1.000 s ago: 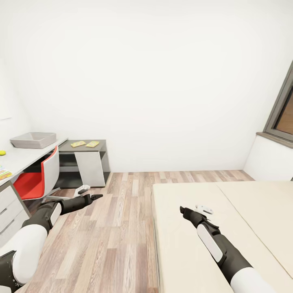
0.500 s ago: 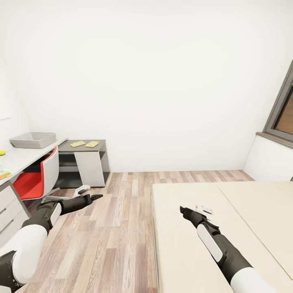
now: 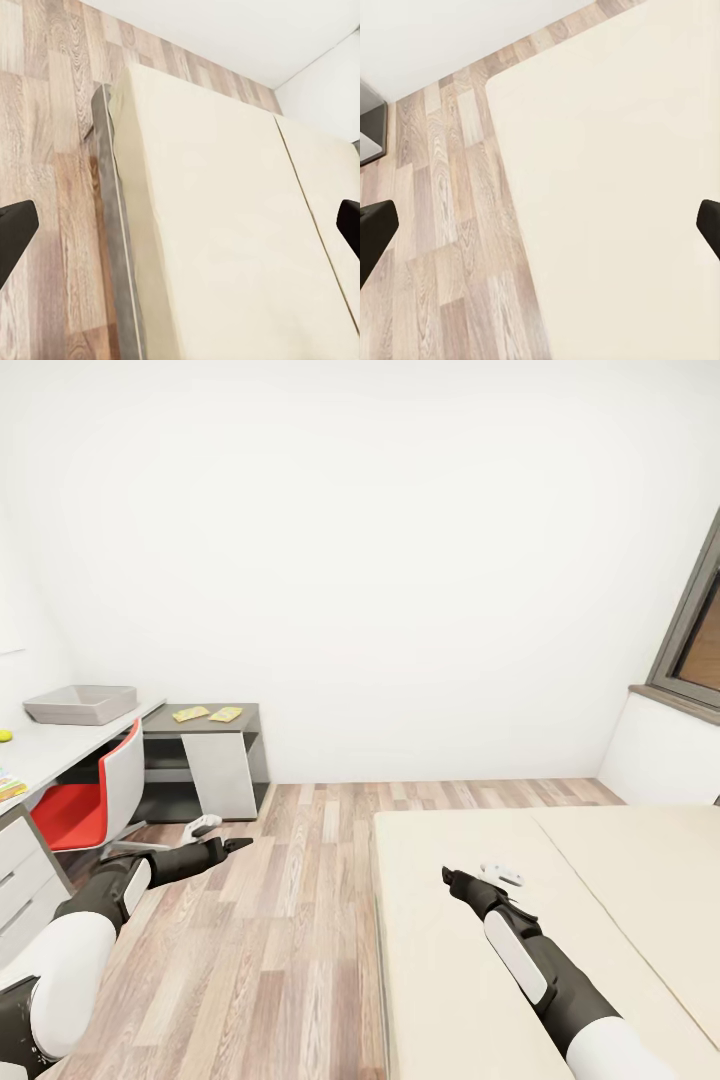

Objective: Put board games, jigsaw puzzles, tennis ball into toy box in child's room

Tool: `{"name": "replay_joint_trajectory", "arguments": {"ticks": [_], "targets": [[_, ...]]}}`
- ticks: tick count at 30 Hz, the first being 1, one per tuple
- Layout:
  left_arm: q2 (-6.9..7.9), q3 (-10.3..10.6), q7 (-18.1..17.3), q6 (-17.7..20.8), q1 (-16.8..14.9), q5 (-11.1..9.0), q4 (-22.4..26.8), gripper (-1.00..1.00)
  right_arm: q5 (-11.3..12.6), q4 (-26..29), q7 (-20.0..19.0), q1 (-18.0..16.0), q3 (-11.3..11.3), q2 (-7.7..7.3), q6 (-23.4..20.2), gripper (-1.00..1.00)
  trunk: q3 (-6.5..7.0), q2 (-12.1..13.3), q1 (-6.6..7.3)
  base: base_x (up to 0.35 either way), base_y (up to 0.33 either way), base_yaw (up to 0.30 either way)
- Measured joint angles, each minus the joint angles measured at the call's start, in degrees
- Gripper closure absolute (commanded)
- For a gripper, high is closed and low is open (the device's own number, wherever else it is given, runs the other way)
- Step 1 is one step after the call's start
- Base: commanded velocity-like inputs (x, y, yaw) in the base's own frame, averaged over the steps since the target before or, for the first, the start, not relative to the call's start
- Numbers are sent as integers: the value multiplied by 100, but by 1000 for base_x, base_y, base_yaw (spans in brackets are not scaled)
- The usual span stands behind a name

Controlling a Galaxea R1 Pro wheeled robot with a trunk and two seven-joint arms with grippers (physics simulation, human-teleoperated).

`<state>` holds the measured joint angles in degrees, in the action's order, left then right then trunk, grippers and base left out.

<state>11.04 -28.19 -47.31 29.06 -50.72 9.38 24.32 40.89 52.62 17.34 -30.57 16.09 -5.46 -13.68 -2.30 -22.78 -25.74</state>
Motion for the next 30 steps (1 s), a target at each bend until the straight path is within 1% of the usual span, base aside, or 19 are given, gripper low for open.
{"name": "replay_joint_trajectory", "arguments": {"ticks": [30], "targets": [[5,-7,-1,2,0,0,-3,-100,0,0,0,2,0,0,-1,-100,0,0,0,12,-12,0]]}}
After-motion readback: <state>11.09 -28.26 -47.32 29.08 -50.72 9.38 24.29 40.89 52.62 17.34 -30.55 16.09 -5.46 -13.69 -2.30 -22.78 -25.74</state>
